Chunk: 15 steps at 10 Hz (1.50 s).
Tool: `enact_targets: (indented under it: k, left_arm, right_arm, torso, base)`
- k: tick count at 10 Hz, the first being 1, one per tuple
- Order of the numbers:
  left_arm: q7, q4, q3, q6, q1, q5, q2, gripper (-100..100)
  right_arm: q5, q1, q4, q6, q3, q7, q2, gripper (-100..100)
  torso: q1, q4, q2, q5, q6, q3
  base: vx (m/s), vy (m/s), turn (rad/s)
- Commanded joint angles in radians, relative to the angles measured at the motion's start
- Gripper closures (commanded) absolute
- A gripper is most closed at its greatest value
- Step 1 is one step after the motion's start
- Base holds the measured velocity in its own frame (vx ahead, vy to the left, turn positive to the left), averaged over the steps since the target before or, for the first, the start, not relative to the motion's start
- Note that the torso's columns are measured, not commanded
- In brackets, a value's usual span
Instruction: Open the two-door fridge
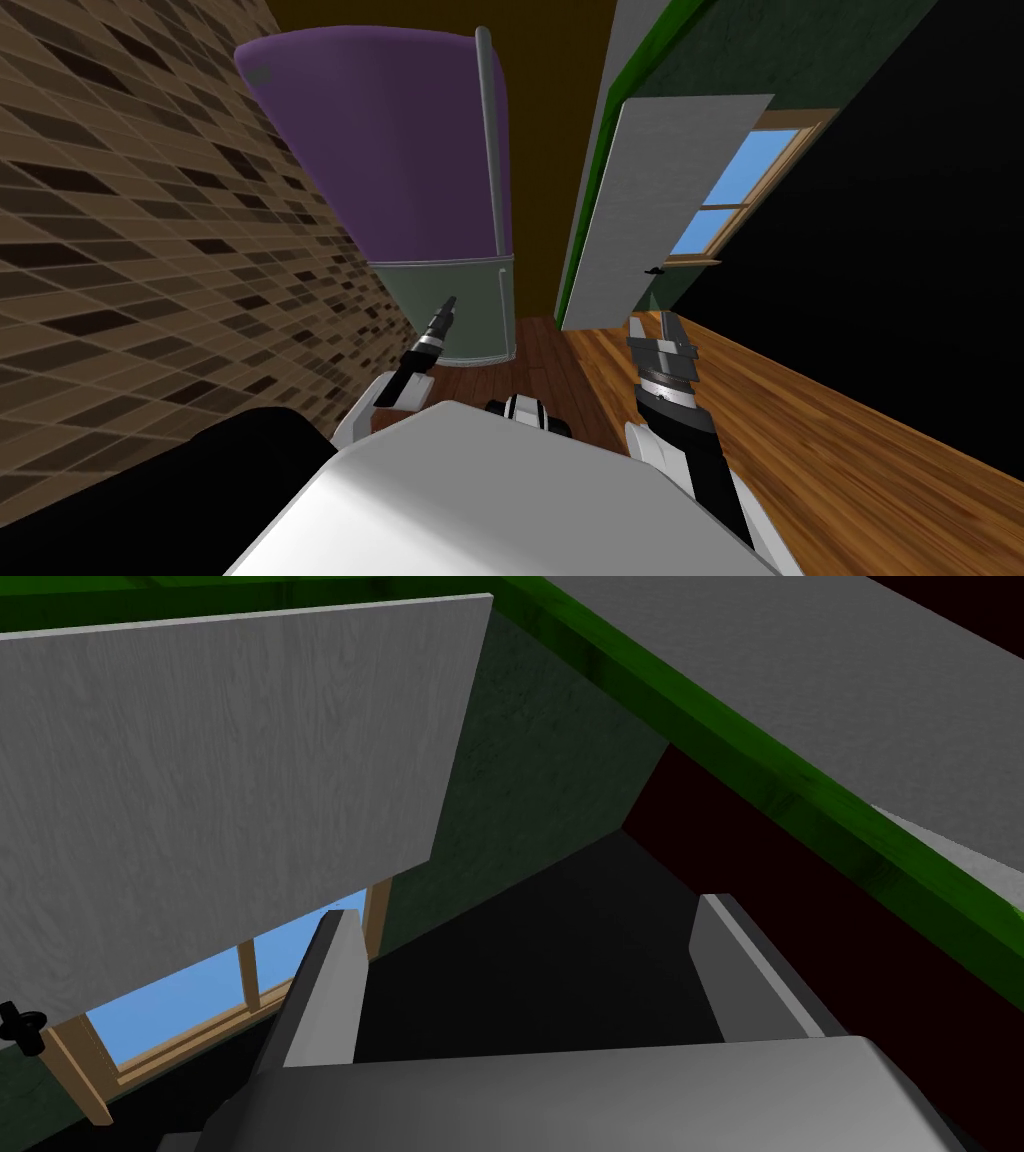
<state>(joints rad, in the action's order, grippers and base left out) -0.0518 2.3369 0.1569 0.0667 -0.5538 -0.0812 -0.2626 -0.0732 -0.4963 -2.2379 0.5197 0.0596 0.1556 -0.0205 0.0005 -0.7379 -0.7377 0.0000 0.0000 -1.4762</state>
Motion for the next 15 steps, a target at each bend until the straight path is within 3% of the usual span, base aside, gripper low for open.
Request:
enact_targets:
  k: [1, 12, 13, 15]
  left_arm:
    - [0.01, 0.022, 0.021, -0.075, -0.001, 0.008, -0.036, -100]
    - [0.047, 0.081, 0.106, -0.362, -0.016, 0.04, -0.217, -100]
    - [0.047, 0.081, 0.106, -0.365, -0.016, 0.04, -0.217, -100]
    - [0.055, 0.089, 0.125, -0.423, -0.02, 0.047, -0.262, -100]
  right_arm:
    - [0.0, 0.0, 0.0, 0.0, 0.0, 0.0, 0.0, 0]
    - [0.0, 0.0, 0.0, 0.0, 0.0, 0.0, 0.0, 0]
    - [0.0, 0.0, 0.0, 0.0, 0.0, 0.0, 0.0, 0]
    - [0.0, 0.0, 0.0, 0.0, 0.0, 0.0, 0.0, 0]
  torso:
    - [0.0, 0.0, -0.001, 0.0, 0.0, 0.0]
    - [0.0, 0.0, 0.001, 0.0, 0.0, -0.001]
    - [0.0, 0.0, 0.0, 0.0, 0.0, 0.0]
    - [0.0, -0.001, -0.003, 0.0, 0.0, 0.002]
  base:
    - [0.079, -0.042, -0.074]
    - [0.088, -0.036, -0.074]
    - [0.062, -0.019, -0.027]
    - [0.067, -0.031, -0.075]
